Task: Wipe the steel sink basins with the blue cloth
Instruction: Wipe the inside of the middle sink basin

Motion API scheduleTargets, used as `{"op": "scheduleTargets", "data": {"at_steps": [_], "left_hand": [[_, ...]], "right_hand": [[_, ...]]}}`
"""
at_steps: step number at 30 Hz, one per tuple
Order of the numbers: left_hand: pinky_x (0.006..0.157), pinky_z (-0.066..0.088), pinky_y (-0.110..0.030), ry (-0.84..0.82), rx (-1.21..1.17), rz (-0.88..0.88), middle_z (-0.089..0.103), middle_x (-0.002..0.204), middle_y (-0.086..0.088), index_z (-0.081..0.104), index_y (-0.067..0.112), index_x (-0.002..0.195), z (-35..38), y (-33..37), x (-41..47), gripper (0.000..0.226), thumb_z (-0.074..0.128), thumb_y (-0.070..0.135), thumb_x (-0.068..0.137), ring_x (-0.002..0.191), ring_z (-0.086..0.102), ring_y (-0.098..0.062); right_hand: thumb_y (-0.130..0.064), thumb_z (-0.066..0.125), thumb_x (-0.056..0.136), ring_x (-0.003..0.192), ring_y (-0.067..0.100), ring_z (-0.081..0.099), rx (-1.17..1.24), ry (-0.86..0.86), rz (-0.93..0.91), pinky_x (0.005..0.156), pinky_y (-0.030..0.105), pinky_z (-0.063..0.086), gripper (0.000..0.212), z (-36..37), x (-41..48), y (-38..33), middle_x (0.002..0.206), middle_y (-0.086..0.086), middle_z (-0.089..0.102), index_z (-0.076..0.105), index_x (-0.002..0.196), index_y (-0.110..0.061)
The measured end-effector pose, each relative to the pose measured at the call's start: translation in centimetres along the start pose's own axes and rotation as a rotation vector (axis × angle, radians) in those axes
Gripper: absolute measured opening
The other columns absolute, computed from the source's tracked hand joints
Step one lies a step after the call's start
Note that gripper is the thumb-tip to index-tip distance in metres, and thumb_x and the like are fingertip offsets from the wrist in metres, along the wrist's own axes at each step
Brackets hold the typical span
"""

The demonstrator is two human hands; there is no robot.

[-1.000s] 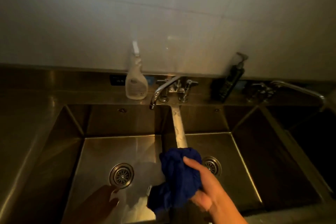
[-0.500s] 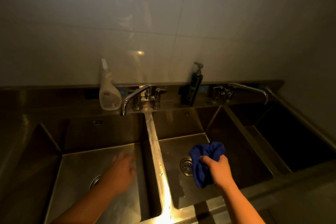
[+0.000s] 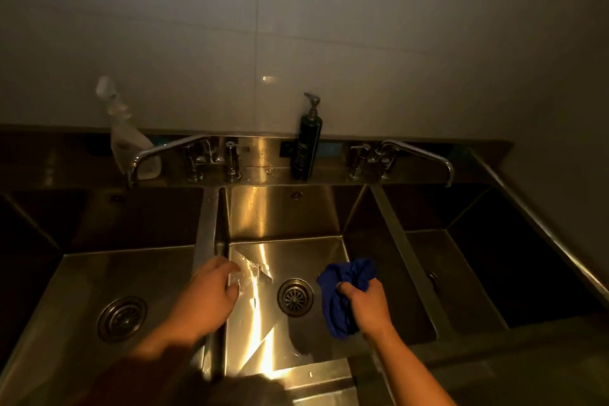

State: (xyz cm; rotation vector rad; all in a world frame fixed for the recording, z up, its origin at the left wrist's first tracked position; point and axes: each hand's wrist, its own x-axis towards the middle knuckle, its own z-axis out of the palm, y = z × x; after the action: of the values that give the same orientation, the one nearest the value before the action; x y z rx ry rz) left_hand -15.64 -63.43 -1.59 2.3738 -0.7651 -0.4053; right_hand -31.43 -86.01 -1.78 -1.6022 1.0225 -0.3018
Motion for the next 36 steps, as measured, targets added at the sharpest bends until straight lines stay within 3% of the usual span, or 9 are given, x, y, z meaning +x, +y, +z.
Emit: {"op": "scheduleTargets", "data": {"at_steps": [4, 10, 18, 23, 25, 27, 31, 33, 36], "left_hand": [[0.103, 0.036, -0.027, -0.029, -0.009, -0.065, 0.041, 0.134, 0.008, 0.056, 0.027, 0.120, 2.5, 1.0, 0.9, 0.029, 0.053, 0.022, 0.092, 0.120, 0.044, -0.012], [0.084, 0.044, -0.023, 0.043, -0.012, -0.032, 0.055, 0.119, -0.004, 0.066, 0.013, 0.105, 5.2, 0.7, 3.8, 0.020, 0.060, 0.009, 0.086, 0.099, 0.058, -0.019], [0.100, 0.041, -0.028, -0.044, -0.072, -0.144, 0.050, 0.131, -0.001, 0.062, 0.019, 0.115, 11.1, -0.3, 6.8, 0.027, 0.061, 0.019, 0.088, 0.117, 0.050, -0.016], [0.100, 0.040, -0.027, -0.059, -0.086, -0.205, 0.050, 0.129, -0.001, 0.061, 0.018, 0.115, 14.5, -1.4, 8.5, 0.026, 0.060, 0.019, 0.089, 0.115, 0.052, -0.016], [0.100, 0.039, -0.028, -0.064, -0.077, -0.220, 0.050, 0.128, -0.003, 0.061, 0.017, 0.116, 15.7, -1.7, 9.3, 0.027, 0.059, 0.018, 0.089, 0.116, 0.053, -0.018], [0.099, 0.038, -0.026, -0.050, -0.071, -0.235, 0.051, 0.128, -0.003, 0.061, 0.016, 0.116, 16.7, -2.0, 10.1, 0.027, 0.059, 0.017, 0.089, 0.116, 0.053, -0.018], [0.095, 0.036, -0.023, 0.010, -0.066, -0.287, 0.053, 0.125, -0.003, 0.063, 0.016, 0.114, 18.5, -2.7, 11.8, 0.026, 0.058, 0.015, 0.089, 0.113, 0.055, -0.019], [0.097, 0.038, -0.026, 0.009, -0.055, -0.315, 0.052, 0.125, -0.004, 0.062, 0.016, 0.115, 19.6, -3.3, 12.2, 0.026, 0.058, 0.016, 0.089, 0.114, 0.054, -0.021], [0.100, 0.040, -0.031, -0.120, 0.014, -0.335, 0.050, 0.129, -0.004, 0.058, 0.019, 0.121, 22.0, -4.5, 12.3, 0.030, 0.055, 0.022, 0.091, 0.119, 0.050, -0.022]], "right_hand": [[0.001, 0.063, 0.084, 0.070, 0.018, 0.062, 0.032, -0.026, 0.061, 0.061, 0.027, 0.047, 0.014, -1.3, 2.8, 1.3, 0.074, 0.006, 0.064, 0.059, 0.079, -0.011], [-0.002, 0.064, 0.085, 0.081, 0.025, 0.064, -0.027, -0.044, 0.105, 0.076, 0.035, 0.049, 0.014, -1.0, 6.8, 2.8, 0.083, 0.010, 0.066, 0.059, 0.081, -0.015], [-0.001, 0.061, 0.086, 0.085, 0.030, 0.064, -0.176, -0.156, 0.173, 0.075, 0.036, 0.049, 0.004, 0.0, 13.0, 7.2, 0.087, 0.018, 0.065, 0.060, 0.090, -0.002], [-0.003, 0.054, 0.089, 0.084, 0.026, 0.061, -0.472, -0.399, 0.114, 0.070, 0.033, 0.047, 0.010, 1.6, 18.6, 10.2, 0.081, 0.009, 0.061, 0.057, 0.083, -0.010], [-0.010, 0.052, 0.092, 0.088, 0.022, 0.060, -0.635, -0.455, 0.040, 0.074, 0.030, 0.046, 0.006, 2.0, 21.0, 10.8, 0.091, 0.007, 0.062, 0.057, 0.096, -0.012], [-0.016, 0.052, 0.092, 0.098, 0.024, 0.061, -0.684, -0.465, -0.045, 0.087, 0.040, 0.051, 0.018, 2.3, 22.8, 10.9, 0.103, 0.007, 0.063, 0.056, 0.110, -0.013], [-0.020, 0.065, 0.082, 0.120, 0.033, 0.045, -1.055, -0.248, -0.504, 0.097, 0.045, 0.047, 0.055, 2.1, 24.5, 12.2, 0.137, 0.013, 0.045, 0.047, 0.134, -0.018], [-0.022, 0.073, 0.073, 0.121, 0.040, 0.045, -1.231, -0.176, -0.646, 0.093, 0.049, 0.048, 0.068, 1.8, 23.7, 13.7, 0.138, 0.022, 0.045, 0.048, 0.136, -0.012], [-0.041, 0.069, 0.079, 0.122, 0.036, 0.049, -1.597, -0.475, -0.463, 0.098, 0.056, 0.040, 0.061, 2.0, 21.0, 16.6, 0.131, 0.019, 0.052, 0.054, 0.132, -0.015]]}}
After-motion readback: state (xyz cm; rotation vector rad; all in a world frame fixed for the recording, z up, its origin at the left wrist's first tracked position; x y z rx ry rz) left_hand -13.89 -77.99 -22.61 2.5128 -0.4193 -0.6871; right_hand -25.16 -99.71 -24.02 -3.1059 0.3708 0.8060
